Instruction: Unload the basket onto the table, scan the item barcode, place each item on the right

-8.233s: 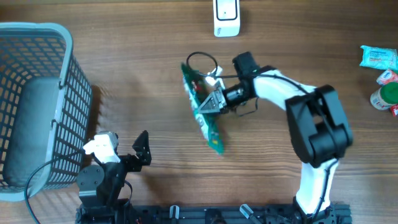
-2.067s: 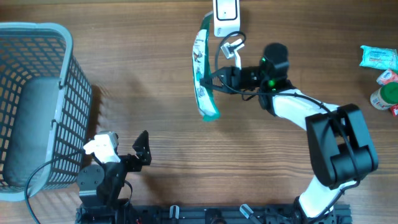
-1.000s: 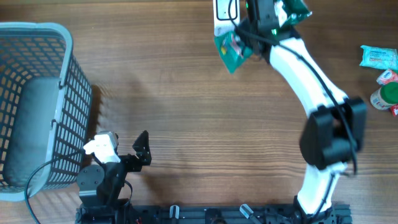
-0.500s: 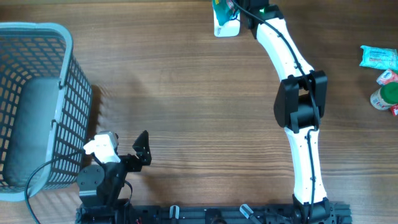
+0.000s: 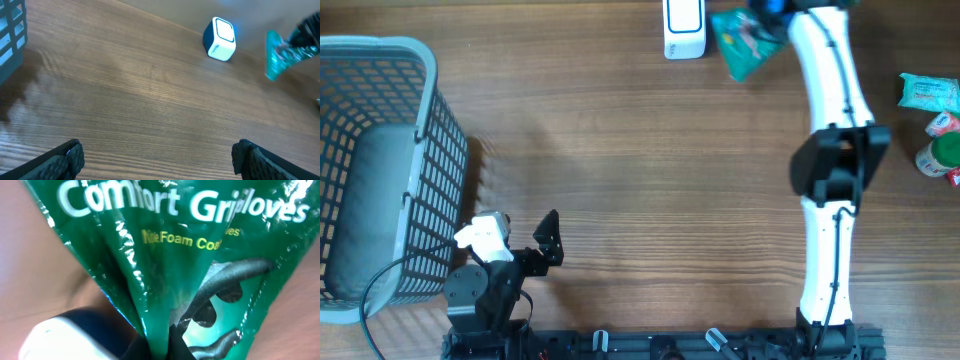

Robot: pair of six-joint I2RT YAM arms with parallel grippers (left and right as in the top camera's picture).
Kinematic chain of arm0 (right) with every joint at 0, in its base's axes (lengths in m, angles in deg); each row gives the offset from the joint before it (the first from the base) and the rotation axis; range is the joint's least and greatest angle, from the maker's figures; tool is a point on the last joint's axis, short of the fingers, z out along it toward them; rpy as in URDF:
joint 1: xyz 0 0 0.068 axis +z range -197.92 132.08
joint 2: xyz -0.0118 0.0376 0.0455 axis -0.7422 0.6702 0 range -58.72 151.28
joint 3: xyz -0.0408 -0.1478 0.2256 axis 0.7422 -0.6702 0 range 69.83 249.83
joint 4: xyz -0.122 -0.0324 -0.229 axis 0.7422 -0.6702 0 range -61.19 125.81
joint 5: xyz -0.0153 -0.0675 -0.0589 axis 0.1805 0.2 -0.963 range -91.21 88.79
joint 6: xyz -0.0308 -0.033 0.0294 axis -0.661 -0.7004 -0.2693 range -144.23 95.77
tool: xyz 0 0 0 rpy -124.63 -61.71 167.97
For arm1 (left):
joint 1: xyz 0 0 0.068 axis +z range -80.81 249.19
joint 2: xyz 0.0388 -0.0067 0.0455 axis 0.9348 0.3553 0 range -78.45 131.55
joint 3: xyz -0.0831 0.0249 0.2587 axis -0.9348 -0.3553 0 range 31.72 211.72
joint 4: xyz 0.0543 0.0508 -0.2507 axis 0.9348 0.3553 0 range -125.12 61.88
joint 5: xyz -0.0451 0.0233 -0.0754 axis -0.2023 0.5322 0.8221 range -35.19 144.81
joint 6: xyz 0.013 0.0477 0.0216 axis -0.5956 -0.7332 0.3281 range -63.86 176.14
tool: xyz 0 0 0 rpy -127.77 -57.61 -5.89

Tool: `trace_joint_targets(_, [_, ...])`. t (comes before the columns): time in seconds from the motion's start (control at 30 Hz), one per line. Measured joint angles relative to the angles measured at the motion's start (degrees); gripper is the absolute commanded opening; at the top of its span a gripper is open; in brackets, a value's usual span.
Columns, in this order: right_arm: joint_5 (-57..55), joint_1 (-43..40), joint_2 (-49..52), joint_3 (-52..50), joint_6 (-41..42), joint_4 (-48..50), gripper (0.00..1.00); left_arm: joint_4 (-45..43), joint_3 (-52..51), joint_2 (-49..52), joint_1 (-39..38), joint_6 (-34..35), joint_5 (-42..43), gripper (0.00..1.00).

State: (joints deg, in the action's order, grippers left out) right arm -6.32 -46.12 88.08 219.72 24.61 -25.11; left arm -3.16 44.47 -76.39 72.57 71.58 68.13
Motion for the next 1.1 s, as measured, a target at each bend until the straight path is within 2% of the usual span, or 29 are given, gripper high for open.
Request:
trace_joint_targets(0.07, [0.4,-5.3,0.0,-0.5,-11.5,0.2,0.05,0.0,0.0,0.0,0.0,0.0,0.0,1.00])
trace_joint_targets(0.13, [0.8,-10.9,0.0,-0.9,-29.0,-1.6,0.05,0.0,0.0,0.0,0.0,0.0,0.0,1.00])
trace_joint_targets(0.2, [1.1,-13.9,-0.2,-2.8,-41.5,-3.5,0.05,0.0,0.0,0.0,0.0,0.0,0.0,1.00])
trace_joint_targets(0.27, [2.5,-16.9,-0.2,-7.2,-49.8,-2.3,0.05,0.0,0.0,0.0,0.0,0.0,0.0,1.00])
trace_joint_targets(0.33, [4.7,-19.0,-0.2,-11.7,-53.3,0.9,0.07,0.0,0.0,0.0,0.0,0.0,0.0,1.00])
trace_joint_targets(0.37, [5.1,-20.0,-0.2,-13.7,-54.3,1.9,0.18,0.0,0.0,0.0,0.0,0.0,0.0,1.00])
trace_joint_targets(0.4, [5.0,-20.9,-0.2,-15.4,-54.6,2.1,0.46,0.0,0.0,0.0,0.0,0.0,0.0,1.00])
trace_joint_targets(0.43, [3.9,-21.8,-0.2,-16.9,-54.1,1.6,0.80,0.0,0.0,0.0,0.0,0.0,0.0,1.00])
trace_joint_targets(0.47, [2.3,-22.4,-0.2,-17.4,-52.7,1.2,0.95,0.0,0.0,0.0,0.0,0.0,0.0,1.00])
trace_joint_targets(0.5, [0.7,-22.9,-0.2,-17.4,-51.4,0.9,1.00,0.0,0.0,0.0,0.0,0.0,0.0,1.00])
trace_joint_targets(0.6, [-2.7,-24.0,-2.0,-17.6,-47.1,-0.1,1.00,0.0,0.0,0.0,0.0,0.0,0.0,1.00])
trace_joint_targets(0.7, [-0.5,-23.7,-9.7,-17.9,-44.2,-0.1,1.00,0.0,0.0,0.0,0.0,0.0,0.0,1.00])
trace_joint_targets(0.83, [7.9,-22.0,-26.8,-17.9,-41.0,-1.6,1.00,0.0,0.0,0.0,0.0,0.0,0.0,1.00])
trace_joint_targets(1.0, [16.3,-19.3,-48.5,-16.9,-34.9,-7.9,1.00,0.0,0.0,0.0,0.0,0.0,0.0,1.00])
trace_joint_targets(1.1, [19.8,-19.1,-56.2,-16.8,-33.6,-12.7,1.00,0.0,0.0,0.0,0.0,0.0,0.0,1.00])
